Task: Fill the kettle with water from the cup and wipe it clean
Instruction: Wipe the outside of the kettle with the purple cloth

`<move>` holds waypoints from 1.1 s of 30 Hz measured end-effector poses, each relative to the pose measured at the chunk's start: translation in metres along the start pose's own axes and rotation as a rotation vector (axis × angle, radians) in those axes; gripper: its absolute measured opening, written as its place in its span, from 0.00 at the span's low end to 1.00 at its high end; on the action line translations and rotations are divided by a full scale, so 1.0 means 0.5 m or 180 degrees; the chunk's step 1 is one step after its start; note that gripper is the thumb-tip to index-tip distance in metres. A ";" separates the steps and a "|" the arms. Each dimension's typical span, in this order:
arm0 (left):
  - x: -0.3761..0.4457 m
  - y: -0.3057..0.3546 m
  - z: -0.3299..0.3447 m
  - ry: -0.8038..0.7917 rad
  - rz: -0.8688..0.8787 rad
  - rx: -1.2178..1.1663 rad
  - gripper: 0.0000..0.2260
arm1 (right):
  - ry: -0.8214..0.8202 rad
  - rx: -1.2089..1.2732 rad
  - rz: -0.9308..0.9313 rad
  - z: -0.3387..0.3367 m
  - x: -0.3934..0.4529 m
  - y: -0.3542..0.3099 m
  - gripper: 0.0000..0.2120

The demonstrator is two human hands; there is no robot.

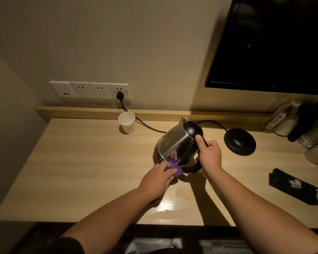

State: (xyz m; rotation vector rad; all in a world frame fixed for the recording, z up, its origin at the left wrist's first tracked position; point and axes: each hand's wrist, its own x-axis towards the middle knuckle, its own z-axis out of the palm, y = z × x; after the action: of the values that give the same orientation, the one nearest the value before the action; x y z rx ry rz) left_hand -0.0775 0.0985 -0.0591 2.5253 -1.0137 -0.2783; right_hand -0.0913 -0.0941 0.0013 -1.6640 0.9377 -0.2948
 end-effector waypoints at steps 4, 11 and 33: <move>-0.018 -0.016 -0.003 -0.0039 -0.0275 -0.0334 0.16 | -0.0266 -0.0674 -0.0424 -0.024 0.000 -0.009 0.18; -0.030 -0.025 -0.012 -0.0023 -0.0503 -0.0473 0.16 | -0.0759 -0.1203 -0.0730 -0.091 0.030 -0.010 0.16; 0.033 -0.015 -0.038 0.0276 -0.0873 -0.0797 0.15 | -0.1855 -0.2671 -0.1121 -0.278 0.276 -0.061 0.22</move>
State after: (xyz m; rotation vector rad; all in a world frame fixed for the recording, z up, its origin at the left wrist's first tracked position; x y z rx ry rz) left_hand -0.0549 0.0973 -0.0460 2.4178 -0.5594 -0.3470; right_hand -0.0762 -0.2888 0.0355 -2.4927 0.3088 0.4076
